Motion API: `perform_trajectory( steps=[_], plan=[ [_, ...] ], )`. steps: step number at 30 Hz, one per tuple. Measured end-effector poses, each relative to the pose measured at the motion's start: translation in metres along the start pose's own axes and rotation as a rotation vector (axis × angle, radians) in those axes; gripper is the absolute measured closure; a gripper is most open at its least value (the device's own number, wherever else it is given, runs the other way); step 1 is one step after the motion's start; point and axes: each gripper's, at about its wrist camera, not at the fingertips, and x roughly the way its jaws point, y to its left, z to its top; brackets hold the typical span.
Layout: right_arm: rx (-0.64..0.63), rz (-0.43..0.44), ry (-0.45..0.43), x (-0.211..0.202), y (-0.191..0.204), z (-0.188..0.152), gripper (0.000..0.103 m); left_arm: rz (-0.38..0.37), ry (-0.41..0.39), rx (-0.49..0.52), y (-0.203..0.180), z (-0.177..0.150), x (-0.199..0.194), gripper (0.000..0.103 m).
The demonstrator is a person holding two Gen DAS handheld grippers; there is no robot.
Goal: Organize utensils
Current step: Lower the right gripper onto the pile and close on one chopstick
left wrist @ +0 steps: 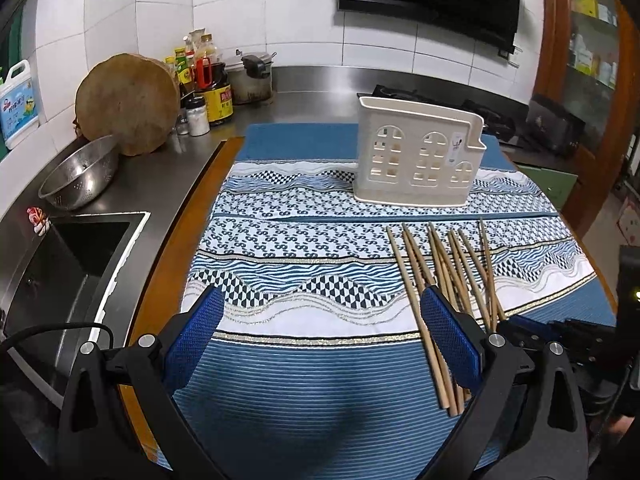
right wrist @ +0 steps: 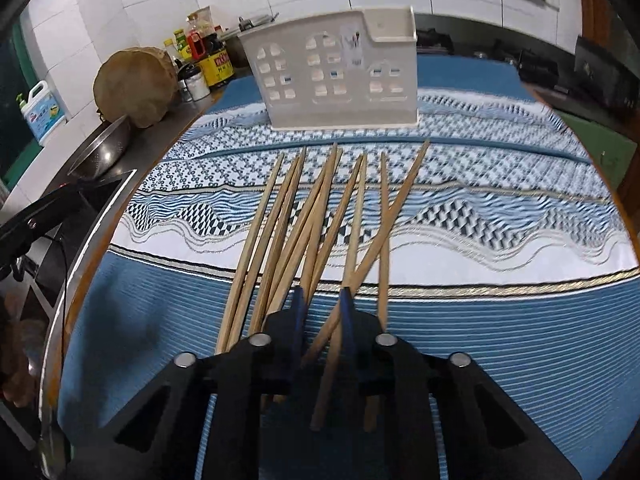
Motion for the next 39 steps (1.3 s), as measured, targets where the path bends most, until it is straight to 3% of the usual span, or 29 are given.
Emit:
perform_trajectory(
  steps=[9,20,32,39],
  plan=[
    [0.049,-0.053,0.02,0.011,-0.003,-0.002,0.091,-0.007,0.019,-0.002,0.005,-0.002,0.011,0.006],
    [0.083,-0.054,0.036,0.018,-0.008,0.0,0.091,-0.029,0.049,0.012,0.0,-0.009,0.022,0.006],
    [0.048,-0.087,-0.009,0.001,-0.013,0.0,0.096,-0.096,0.099,0.014,-0.016,-0.019,0.035,0.007],
    [0.017,-0.091,-0.044,-0.016,-0.014,-0.001,0.096,-0.167,0.191,0.01,-0.034,-0.034,0.057,0.039]
  ],
)
